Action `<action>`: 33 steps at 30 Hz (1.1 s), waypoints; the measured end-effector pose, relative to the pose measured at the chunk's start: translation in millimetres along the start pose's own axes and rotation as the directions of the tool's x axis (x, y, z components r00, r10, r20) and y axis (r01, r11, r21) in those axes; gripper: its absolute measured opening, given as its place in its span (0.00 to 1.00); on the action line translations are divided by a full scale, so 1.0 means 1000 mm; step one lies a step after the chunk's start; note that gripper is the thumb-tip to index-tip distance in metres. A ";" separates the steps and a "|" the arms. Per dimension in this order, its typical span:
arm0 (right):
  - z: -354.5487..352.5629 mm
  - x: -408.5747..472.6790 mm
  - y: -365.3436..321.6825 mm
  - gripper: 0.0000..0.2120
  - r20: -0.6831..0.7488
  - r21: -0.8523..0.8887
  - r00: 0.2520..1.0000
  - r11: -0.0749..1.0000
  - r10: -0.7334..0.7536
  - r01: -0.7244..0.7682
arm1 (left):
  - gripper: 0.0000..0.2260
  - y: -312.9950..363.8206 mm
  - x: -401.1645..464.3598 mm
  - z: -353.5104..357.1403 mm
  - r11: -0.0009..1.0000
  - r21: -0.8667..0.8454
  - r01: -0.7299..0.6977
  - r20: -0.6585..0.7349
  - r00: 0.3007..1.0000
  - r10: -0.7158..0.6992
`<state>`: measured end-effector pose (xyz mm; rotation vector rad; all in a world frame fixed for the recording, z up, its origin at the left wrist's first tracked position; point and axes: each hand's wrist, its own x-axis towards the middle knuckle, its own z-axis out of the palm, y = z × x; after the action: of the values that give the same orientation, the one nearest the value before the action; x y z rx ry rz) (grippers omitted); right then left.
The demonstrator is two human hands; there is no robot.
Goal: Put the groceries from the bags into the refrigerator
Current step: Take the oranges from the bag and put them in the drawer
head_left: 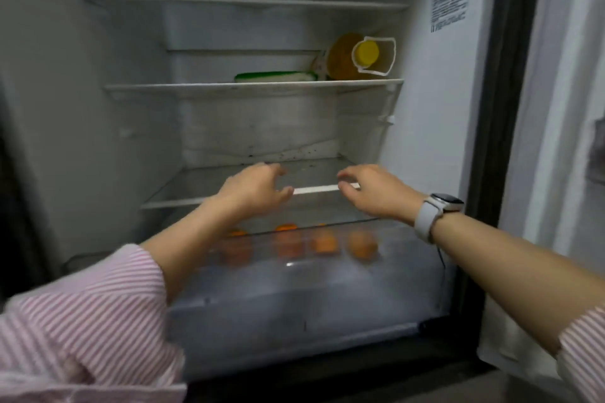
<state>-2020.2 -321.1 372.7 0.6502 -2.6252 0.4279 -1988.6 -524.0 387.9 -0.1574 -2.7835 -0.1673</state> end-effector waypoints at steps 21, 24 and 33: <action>0.202 -0.412 -0.246 0.22 0.378 0.369 0.818 0.881 -0.434 0.297 | 0.22 -0.017 -0.616 0.139 0.514 -0.006 0.858 -0.176 0.505 -0.845; 0.221 -0.463 -0.329 0.24 0.397 0.501 0.692 0.774 -0.603 0.387 | 0.19 -0.034 -0.709 0.119 0.339 -0.025 0.941 -0.207 0.326 -0.922; 0.220 -0.613 -0.606 0.18 0.253 0.720 0.354 0.419 -0.900 0.553 | 0.19 -0.083 -0.985 0.014 -0.140 -0.033 0.990 -0.292 -0.144 -0.946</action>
<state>-1287.6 -686.7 24.2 2.4982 -2.2305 0.6985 -1084.4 -690.9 24.8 2.0409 -1.8733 -0.2125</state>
